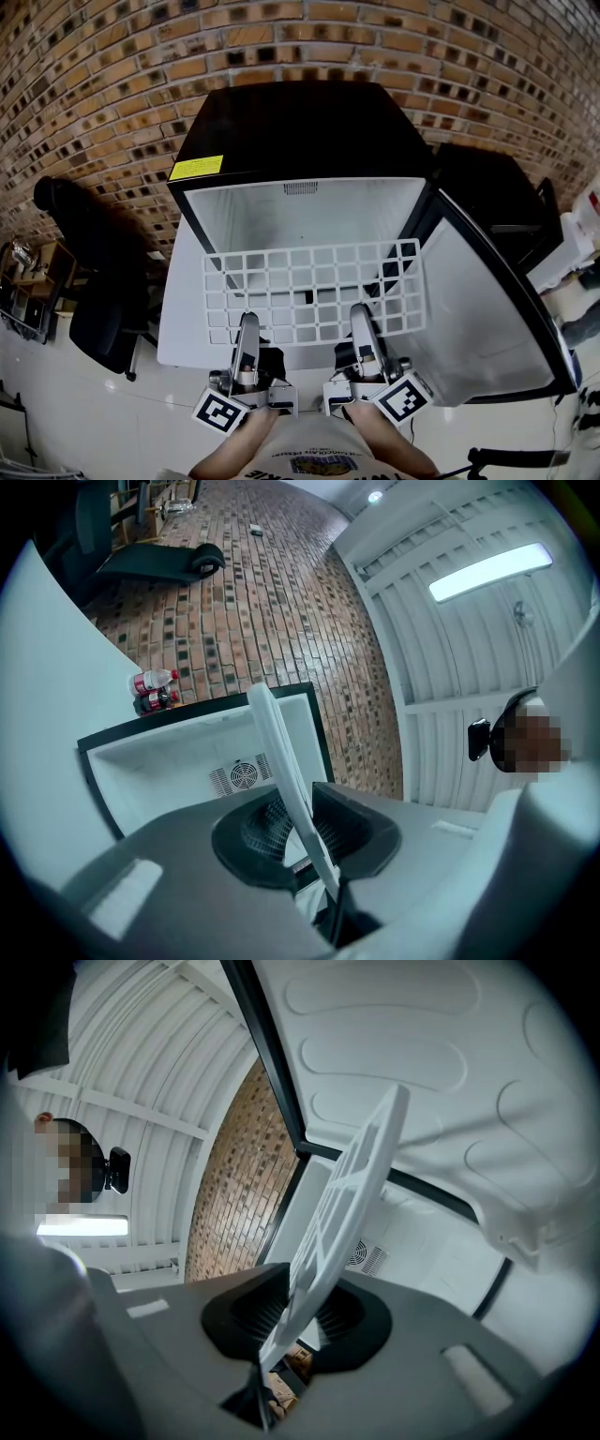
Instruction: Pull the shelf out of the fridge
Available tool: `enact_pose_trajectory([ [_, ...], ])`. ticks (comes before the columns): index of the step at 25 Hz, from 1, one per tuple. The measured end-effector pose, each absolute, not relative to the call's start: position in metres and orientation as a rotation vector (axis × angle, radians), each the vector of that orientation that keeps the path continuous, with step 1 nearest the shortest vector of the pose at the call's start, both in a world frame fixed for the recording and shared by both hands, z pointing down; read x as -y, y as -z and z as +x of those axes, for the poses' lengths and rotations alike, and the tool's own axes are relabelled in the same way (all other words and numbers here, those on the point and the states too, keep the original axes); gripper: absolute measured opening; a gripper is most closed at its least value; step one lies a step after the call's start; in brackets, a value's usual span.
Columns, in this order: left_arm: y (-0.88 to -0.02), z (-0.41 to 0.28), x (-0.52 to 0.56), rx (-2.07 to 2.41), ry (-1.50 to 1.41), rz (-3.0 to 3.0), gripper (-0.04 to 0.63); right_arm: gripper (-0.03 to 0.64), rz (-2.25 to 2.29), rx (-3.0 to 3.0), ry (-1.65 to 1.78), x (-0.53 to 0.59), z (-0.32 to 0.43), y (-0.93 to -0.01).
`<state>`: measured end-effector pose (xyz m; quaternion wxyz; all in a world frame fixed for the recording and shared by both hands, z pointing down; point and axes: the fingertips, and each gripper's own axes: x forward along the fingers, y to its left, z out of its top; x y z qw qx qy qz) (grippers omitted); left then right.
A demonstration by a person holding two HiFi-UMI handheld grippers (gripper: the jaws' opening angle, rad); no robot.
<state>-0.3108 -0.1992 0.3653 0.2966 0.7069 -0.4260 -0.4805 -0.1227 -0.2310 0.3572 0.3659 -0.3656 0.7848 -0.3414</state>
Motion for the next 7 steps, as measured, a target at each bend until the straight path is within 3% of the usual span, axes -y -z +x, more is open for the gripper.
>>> enact_pose_trajectory([
  [7, -0.3651, -0.3080, 0.2020, 1.109, 1.280, 1.871, 0.046, 0.072, -0.933, -2.026, 0.860, 0.2307, -0.1219, -0.3526],
])
